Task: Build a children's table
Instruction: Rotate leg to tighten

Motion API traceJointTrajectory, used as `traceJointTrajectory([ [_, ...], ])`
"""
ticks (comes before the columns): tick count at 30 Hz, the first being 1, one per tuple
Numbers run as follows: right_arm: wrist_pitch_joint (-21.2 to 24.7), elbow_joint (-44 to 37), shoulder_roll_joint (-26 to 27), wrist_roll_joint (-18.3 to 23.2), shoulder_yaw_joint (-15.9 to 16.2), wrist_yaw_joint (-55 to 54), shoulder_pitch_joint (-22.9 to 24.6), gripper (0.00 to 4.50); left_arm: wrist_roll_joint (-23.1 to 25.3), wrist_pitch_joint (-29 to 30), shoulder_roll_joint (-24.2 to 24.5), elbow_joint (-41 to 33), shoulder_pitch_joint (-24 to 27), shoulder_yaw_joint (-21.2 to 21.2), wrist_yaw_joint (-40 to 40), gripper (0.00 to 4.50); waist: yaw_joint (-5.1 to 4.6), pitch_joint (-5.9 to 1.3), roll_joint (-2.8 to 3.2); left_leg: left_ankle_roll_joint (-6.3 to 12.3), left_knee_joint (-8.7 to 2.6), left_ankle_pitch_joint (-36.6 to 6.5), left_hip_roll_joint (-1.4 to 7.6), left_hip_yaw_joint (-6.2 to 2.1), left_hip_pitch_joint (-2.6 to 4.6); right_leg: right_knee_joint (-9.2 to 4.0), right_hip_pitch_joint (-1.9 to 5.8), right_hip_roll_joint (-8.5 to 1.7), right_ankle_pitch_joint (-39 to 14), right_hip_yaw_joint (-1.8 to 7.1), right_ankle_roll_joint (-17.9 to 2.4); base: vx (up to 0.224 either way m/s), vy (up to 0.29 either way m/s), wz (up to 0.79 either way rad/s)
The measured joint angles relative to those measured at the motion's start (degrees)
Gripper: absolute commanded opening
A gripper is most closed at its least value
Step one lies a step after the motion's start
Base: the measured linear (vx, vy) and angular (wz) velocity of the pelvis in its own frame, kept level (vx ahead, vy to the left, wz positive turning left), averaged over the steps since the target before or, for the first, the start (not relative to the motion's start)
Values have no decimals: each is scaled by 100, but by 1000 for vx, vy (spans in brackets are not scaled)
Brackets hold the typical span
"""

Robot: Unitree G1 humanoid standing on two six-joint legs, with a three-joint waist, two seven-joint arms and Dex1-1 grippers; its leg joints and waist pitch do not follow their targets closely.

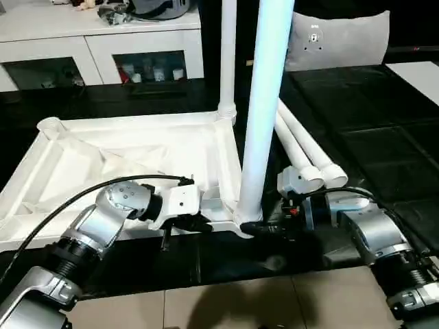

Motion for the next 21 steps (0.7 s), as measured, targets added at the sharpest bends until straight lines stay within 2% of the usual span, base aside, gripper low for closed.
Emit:
traceJointTrajectory([
  [2, 2, 10, 9, 21, -17, 24, 0, 351, -24, -1, 0, 20, 0, 3, -26, 0, 0, 0, 0, 0, 0, 0, 0, 1, 0, 0, 0, 0, 0, 1, 0, 0, 0, 0],
  [3, 8, 21, 12, 42, -22, 33, 0, 325, -25, -3, 1, 21, 0, 3, -31, 0, 0, -1, 1, 0, 0, 0, 0, 1, 0, 0, 0, 0, 0, 1, 1, 0, 0, 0],
  [6, 60, 70, 20, 128, -39, 66, 0, 316, -36, -8, 8, 22, 1, 3, -103, 0, 5, -1, 1, 0, 0, 0, 0, 1, 0, 1, 0, 0, -1, 0, 1, 0, 0, 0],
  [8, 132, 76, 27, 163, -39, 103, 2, 286, -47, -3, 18, 14, 10, 3, -136, 0, 6, -1, 2, 0, 1, 0, 0, 1, 0, 2, 0, 0, 0, 1, 1, 0, 0, 0],
  [12, 231, 45, 50, 231, -60, 179, 78, 277, -76, 75, 52, -119, 116, 13, -162, 0, 9, -18, 9, 0, 3, 0, 0, 1, 2, 5, 0, 0, -1, 2, 2, 0, 0, 0],
  [16, 355, -87, 126, 244, -105, 133, 229, 274, -123, 453, 68, -362, 280, 74, -147, 0, -10, -52, 17, 0, 3, -1, 0, 7, 10, 6, 2, 0, -4, 6, 7, 0, 0, 0],
  [18, 407, -102, 178, 245, -103, 57, 250, 274, -129, 601, 63, -429, 324, 96, -120, 0, -24, -55, 16, -1, 2, -1, 1, 14, 36, 6, 20, 0, -13, 10, 21, 0, 0, 0],
  [20, 486, -43, 491, 155, -201, -490, 262, 273, -115, 1162, -72, -618, 465, 282, 208, 0, -84, -63, 8, -18, -10, -10, 1, 26, 88, 5, 58, 0, -21, 19, 35, 0, 0, 0],
  [21, 505, 60, 740, 79, -305, -959, 258, 273, -49, 1443, -181, -623, 468, 385, 492, 0, -144, -68, 4, -45, -9, -13, 0, 26, 98, 5, 67, 1, -17, 19, 29, 0, 0, 0],
])
